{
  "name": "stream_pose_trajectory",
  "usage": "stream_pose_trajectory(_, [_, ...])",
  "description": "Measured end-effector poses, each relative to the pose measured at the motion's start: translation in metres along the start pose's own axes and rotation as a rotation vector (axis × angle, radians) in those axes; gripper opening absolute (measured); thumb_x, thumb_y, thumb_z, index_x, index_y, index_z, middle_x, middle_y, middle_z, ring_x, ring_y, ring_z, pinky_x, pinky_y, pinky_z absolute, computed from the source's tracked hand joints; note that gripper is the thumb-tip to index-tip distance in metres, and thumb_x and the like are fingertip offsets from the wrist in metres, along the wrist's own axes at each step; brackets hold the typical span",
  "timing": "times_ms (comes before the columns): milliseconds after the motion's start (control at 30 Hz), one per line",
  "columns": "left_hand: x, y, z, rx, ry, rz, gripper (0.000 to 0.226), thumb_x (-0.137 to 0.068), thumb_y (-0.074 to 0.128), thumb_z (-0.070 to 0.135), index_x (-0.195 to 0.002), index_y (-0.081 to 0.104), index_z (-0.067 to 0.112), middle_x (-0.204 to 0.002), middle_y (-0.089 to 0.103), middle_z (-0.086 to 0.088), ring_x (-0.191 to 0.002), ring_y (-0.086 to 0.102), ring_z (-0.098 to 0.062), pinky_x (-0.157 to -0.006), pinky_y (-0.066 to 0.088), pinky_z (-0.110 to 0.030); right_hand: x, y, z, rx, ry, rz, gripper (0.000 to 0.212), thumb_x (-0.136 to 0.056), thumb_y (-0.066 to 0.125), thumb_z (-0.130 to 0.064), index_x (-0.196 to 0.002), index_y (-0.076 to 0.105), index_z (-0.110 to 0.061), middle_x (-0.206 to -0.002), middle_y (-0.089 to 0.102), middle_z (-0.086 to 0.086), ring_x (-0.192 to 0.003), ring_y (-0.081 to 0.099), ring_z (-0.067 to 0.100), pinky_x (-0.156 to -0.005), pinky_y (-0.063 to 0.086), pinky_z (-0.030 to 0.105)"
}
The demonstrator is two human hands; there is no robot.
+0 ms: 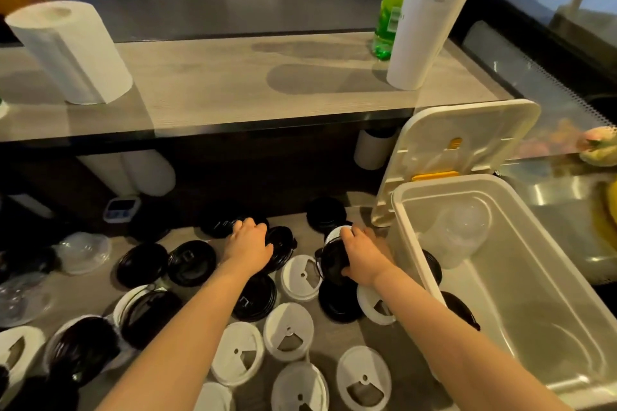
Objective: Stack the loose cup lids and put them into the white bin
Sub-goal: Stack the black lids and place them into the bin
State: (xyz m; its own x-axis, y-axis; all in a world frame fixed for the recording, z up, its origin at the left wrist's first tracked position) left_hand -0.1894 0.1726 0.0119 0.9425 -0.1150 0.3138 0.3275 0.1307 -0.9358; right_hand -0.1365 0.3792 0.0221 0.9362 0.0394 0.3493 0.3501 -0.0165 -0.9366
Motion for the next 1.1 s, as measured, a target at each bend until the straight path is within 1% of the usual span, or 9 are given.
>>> stream_pose_trajectory(167, [0.010, -0.011, -0.001, 0.167, -0.022, 0.152, 0.030, -0.096, 0.048, 0.026, -0.121, 0.058, 0.013, -0.125, 0.048, -0.005, -0.119, 0.042, -0.023, -0.091, 0.042, -0.033, 0.000, -0.007, 0.003, -0.148, -0.015, 0.037, 0.051, -0.081, 0.070, -0.030, -0.120, 0.042, -0.016, -0.125, 0.048, 0.008, -0.115, 0.047, 0.029, -0.088, 0.045, 0.039])
stream_pose_trajectory(267, [0.020, -0.023, -0.001, 0.353, -0.036, 0.237, 0.020, -0.095, 0.050, 0.022, -0.104, 0.061, 0.008, -0.111, 0.053, -0.006, -0.092, 0.050, -0.018, -0.072, 0.041, -0.027, 0.003, -0.010, 0.004, -0.226, 0.004, 0.007, 0.050, -0.081, 0.070, -0.029, -0.122, 0.044, -0.016, -0.124, 0.049, 0.007, -0.115, 0.048, 0.027, -0.089, 0.046, 0.038])
stream_pose_trajectory(367, [0.031, -0.033, -0.002, 0.499, -0.062, 0.282, 0.011, -0.095, 0.050, 0.019, -0.089, 0.055, 0.012, -0.095, 0.055, -0.006, -0.078, 0.050, -0.016, -0.063, 0.039, -0.026, 0.007, -0.011, 0.001, -0.278, 0.011, -0.003, 0.048, -0.081, 0.071, -0.027, -0.121, 0.047, -0.015, -0.124, 0.050, 0.007, -0.114, 0.049, 0.026, -0.089, 0.046, 0.035])
stream_pose_trajectory(500, [0.045, -0.037, 0.000, 0.670, -0.161, 0.262, 0.003, -0.095, 0.049, 0.017, -0.092, 0.049, 0.016, -0.084, 0.052, -0.002, -0.068, 0.049, -0.012, -0.051, 0.037, -0.021, 0.012, -0.018, -0.003, -0.312, 0.000, 0.007, 0.036, -0.084, 0.068, -0.027, -0.115, 0.054, -0.013, -0.118, 0.056, 0.007, -0.107, 0.054, 0.025, -0.085, 0.046, 0.033])
stream_pose_trajectory(700, [0.067, -0.032, 0.007, 0.828, -0.207, 0.281, 0.002, -0.098, 0.043, 0.015, -0.099, 0.041, 0.016, -0.080, 0.050, -0.003, -0.063, 0.046, -0.011, -0.051, 0.037, -0.023, 0.020, -0.028, -0.005, -0.794, 0.057, 0.031, 0.020, -0.081, 0.070, -0.026, -0.087, 0.059, -0.010, -0.091, 0.067, 0.008, -0.086, 0.064, 0.023, -0.080, 0.053, 0.040])
stream_pose_trajectory(800, [0.073, -0.022, 0.009, 0.951, -0.313, 0.256, 0.005, -0.099, 0.040, 0.014, -0.103, 0.037, 0.014, -0.088, 0.045, -0.002, -0.077, 0.048, -0.017, -0.065, 0.042, -0.027, 0.031, -0.040, -0.022, -1.003, 0.034, 0.259, 0.014, -0.081, 0.071, -0.023, -0.079, 0.057, -0.018, -0.080, 0.065, 0.000, -0.078, 0.063, 0.016, -0.071, 0.053, 0.033])
stream_pose_trajectory(900, [0.077, -0.008, 0.014, 1.300, -0.438, 0.127, 0.013, -0.098, 0.041, 0.013, -0.111, 0.040, 0.015, -0.110, 0.049, -0.010, -0.099, 0.052, -0.025, -0.089, 0.051, -0.046, 0.048, -0.054, -0.050, -0.908, -0.105, 0.470, 0.008, -0.085, 0.066, -0.023, -0.090, 0.061, -0.020, -0.082, 0.062, -0.007, -0.076, 0.057, 0.007, -0.064, 0.044, 0.020])
stream_pose_trajectory(1000, [0.087, -0.005, 0.022, 1.759, -0.472, 0.045, 0.029, -0.098, 0.038, 0.007, -0.125, 0.042, 0.015, -0.120, 0.053, -0.016, -0.105, 0.056, -0.032, -0.081, 0.051, -0.047, 0.055, -0.052, -0.074, -0.613, -0.336, 0.533, 0.017, -0.086, 0.064, -0.023, -0.102, 0.069, -0.017, -0.092, 0.069, -0.001, -0.087, 0.060, 0.015, -0.074, 0.046, 0.026])
stream_pose_trajectory(1100, [0.099, -0.009, 0.022, 2.074, -0.511, -0.005, 0.029, -0.098, 0.034, 0.010, -0.124, 0.047, 0.006, -0.113, 0.057, -0.019, -0.096, 0.058, -0.031, -0.075, 0.048, -0.045, 0.056, -0.046, -0.083, -0.542, -0.491, 0.520, 0.021, -0.084, 0.065, -0.022, -0.102, 0.072, -0.014, -0.098, 0.073, 0.002, -0.094, 0.065, 0.022, -0.084, 0.052, 0.039])
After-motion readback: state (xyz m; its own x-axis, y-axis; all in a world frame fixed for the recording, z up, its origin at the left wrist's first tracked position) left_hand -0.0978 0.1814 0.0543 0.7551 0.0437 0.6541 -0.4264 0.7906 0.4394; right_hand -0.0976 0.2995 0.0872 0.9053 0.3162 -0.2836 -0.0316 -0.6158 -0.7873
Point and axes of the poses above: each hand's wrist, its own x-axis away from the middle knuckle, its own y-axis out of the palm, z = x × y, the point moved 4 cm from there along -x, towards the middle knuckle
